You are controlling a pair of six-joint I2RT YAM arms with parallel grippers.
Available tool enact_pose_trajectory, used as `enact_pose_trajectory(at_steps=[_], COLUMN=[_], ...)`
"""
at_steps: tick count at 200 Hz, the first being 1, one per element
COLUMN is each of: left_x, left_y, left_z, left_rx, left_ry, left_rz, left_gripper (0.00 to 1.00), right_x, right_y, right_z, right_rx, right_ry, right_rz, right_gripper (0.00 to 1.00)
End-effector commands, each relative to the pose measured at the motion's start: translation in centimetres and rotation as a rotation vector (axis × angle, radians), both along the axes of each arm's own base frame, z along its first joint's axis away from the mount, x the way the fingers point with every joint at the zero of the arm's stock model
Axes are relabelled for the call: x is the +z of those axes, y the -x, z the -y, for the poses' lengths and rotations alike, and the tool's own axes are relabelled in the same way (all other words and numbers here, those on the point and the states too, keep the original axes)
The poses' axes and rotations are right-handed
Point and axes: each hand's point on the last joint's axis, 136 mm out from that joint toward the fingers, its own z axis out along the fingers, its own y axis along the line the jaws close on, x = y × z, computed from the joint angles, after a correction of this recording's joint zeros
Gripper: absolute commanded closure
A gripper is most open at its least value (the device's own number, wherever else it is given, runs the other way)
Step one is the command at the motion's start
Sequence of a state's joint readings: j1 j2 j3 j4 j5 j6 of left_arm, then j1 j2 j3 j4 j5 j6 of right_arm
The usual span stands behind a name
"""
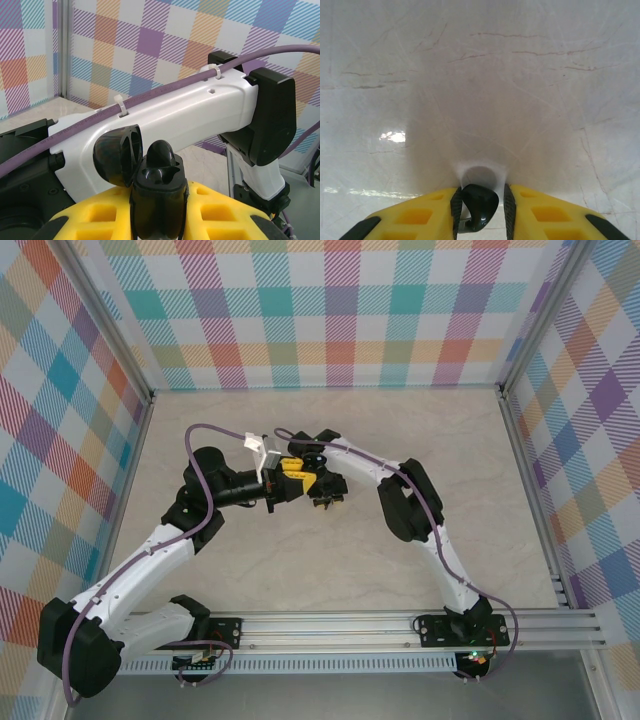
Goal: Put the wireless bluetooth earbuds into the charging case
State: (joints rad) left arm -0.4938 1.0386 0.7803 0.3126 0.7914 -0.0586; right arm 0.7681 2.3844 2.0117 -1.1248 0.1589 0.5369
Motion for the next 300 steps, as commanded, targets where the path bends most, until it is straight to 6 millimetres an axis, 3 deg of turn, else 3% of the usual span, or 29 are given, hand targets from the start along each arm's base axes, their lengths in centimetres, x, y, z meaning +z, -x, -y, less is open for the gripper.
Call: enact_pose_trajectory(at_steps=[1,74,142,176,261,300], left_x=[0.3,0.4,-0.2,-0.4,-0.8,-0.7], left_y=[0.1,0.1,-0.2,-0.3,-0.9,-1.0], left_z=[-0.5,-0.5,-0.8,-0.8,-1.0,-1.0], left_rx=[0.016,0.018,0.050,0.057,0.087,0.090], left_ry=[0.004,0.001,-0.010,-0.015,-0.017,-0.014], left_rz=[0.031,0.035,0.024,0.016,-0.001,-0.001], left_gripper=[1.00,1.00,1.00,1.00,1.00,1.00], right_x=[-4.0,-3.2,-1.1,-0.8,2.3,1.2], right_y=[-0.1,-0.3,-0.9,-0.2,1.2,2.2], right_z=[0.9,1.3,3.7,4.5,6.3,7.1], right_rx=[0.010,0.016,0.001,0.048,0.148,0.156], right_ry=[0.082,0.086,0.037,-0.011,-0.112,-0.109], right_rz=[-0.020,0.016,0.107,0.096,0.134,0.076], right_gripper=[0.71,0.81,0.83,0.83,0.83,0.82])
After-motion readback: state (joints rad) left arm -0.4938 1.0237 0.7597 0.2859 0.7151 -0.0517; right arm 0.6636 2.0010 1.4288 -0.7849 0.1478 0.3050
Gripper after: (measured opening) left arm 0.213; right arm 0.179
